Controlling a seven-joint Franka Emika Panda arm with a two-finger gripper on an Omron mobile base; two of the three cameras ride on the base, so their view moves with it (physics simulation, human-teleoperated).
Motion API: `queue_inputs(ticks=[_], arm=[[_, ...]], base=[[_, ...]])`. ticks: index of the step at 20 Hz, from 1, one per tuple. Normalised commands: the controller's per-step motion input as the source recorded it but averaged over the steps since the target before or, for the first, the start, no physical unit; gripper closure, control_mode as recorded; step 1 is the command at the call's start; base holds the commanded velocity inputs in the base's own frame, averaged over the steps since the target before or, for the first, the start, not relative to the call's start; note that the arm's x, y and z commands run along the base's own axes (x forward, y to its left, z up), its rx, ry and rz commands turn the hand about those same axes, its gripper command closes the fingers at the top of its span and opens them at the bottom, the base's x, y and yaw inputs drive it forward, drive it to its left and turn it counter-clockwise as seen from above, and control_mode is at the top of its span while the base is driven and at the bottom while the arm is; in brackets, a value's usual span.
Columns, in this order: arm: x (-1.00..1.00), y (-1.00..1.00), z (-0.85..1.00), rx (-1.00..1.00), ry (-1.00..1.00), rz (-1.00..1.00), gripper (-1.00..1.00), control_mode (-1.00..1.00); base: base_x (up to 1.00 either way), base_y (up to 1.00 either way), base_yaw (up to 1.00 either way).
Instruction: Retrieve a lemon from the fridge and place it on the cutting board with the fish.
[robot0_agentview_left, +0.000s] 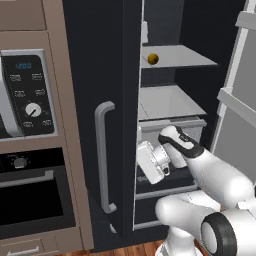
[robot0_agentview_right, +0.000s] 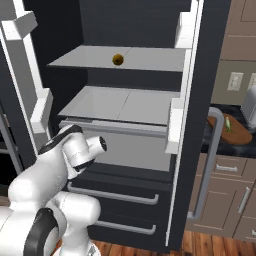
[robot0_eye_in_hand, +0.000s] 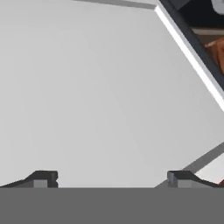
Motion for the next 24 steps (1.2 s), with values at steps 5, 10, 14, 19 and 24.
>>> queue_inputs(ticks=[5,10,14,19,24], arm=[[0.33,0.26,-0.47,0.09,0.00,0.17,-1.00,-1.00],[0.21,0.37,-0.34,0.08,0.00,0.17,-1.00,-1.00],[0.06,0.56,-0.28,0.02,0.00,0.10,-1.00,-1.00],[0.00,0.62,-0.25,0.00,0.00,0.01,-1.00,-1.00],[0.00,0.62,-0.21,0.00,-0.03,-0.02,-1.00,-1.00]], base=[[0.00,0.00,0.00],[0.00,0.00,0.00],[0.00,0.00,0.00],[0.00,0.00,0.00],[0.00,0.00,0.00]])
